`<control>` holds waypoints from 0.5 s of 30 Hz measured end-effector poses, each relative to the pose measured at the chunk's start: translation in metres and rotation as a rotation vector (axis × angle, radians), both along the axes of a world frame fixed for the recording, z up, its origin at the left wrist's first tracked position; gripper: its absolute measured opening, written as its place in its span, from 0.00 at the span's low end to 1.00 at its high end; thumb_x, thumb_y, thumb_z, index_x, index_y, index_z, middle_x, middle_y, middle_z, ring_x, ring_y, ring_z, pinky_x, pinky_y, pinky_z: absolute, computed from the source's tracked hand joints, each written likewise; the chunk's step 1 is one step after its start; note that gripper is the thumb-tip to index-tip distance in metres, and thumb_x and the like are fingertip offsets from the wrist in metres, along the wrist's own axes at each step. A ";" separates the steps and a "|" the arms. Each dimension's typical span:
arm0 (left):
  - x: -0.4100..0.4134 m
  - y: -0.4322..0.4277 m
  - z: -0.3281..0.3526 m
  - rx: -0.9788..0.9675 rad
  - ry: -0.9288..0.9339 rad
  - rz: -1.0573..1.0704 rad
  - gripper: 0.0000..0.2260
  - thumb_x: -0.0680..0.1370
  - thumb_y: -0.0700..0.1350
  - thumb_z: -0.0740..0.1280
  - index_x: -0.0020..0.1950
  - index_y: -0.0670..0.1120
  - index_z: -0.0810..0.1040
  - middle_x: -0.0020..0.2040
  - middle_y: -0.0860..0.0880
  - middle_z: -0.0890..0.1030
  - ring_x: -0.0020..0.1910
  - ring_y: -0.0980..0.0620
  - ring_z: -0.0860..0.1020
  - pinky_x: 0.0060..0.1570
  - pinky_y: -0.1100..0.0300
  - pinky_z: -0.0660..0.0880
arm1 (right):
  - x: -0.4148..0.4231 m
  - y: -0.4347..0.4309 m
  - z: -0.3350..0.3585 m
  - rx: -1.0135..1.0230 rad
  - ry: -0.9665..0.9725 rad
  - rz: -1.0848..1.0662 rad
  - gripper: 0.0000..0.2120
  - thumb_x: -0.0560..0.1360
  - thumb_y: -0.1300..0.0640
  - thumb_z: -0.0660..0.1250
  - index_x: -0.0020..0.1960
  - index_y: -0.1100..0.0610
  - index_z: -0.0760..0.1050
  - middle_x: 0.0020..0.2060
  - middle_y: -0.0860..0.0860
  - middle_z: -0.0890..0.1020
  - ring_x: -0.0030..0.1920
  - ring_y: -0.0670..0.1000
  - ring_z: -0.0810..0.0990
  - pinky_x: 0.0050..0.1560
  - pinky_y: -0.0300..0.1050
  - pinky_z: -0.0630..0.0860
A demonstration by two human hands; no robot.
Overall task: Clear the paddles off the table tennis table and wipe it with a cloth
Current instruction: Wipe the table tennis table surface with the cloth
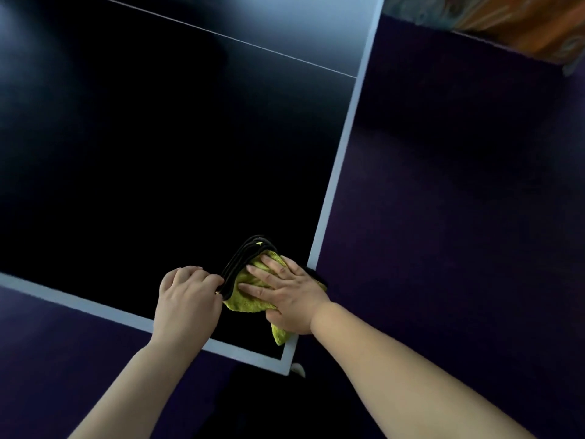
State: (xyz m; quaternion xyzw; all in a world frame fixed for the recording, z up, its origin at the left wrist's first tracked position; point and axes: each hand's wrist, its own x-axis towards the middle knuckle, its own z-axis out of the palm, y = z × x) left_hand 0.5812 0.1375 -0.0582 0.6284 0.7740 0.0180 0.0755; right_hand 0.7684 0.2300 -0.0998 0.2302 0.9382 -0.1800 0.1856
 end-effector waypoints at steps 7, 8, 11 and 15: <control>0.017 0.056 -0.015 0.099 -0.012 0.138 0.11 0.68 0.44 0.66 0.48 0.46 0.83 0.46 0.49 0.82 0.54 0.46 0.75 0.59 0.53 0.60 | -0.007 0.082 -0.001 0.014 -0.034 0.048 0.32 0.79 0.48 0.53 0.78 0.37 0.41 0.78 0.42 0.37 0.76 0.47 0.31 0.74 0.50 0.28; 0.019 0.067 -0.014 0.100 -0.018 0.159 0.12 0.67 0.45 0.65 0.47 0.46 0.83 0.46 0.49 0.82 0.53 0.46 0.75 0.58 0.53 0.60 | -0.007 0.092 -0.001 0.003 -0.040 0.052 0.32 0.78 0.48 0.53 0.78 0.36 0.41 0.78 0.41 0.37 0.76 0.47 0.30 0.74 0.50 0.29; 0.023 0.097 -0.008 0.104 -0.038 0.234 0.13 0.66 0.45 0.65 0.46 0.46 0.84 0.45 0.50 0.82 0.53 0.46 0.75 0.59 0.53 0.60 | -0.007 0.124 0.002 -0.022 -0.063 0.085 0.32 0.78 0.48 0.53 0.77 0.36 0.41 0.77 0.41 0.37 0.75 0.46 0.29 0.74 0.50 0.28; 0.023 0.132 -0.002 0.125 -0.022 0.255 0.11 0.66 0.45 0.67 0.46 0.47 0.84 0.45 0.51 0.82 0.53 0.48 0.74 0.58 0.54 0.59 | -0.009 0.177 0.004 -0.014 -0.076 0.055 0.32 0.78 0.47 0.53 0.78 0.36 0.41 0.77 0.41 0.37 0.72 0.42 0.26 0.72 0.48 0.26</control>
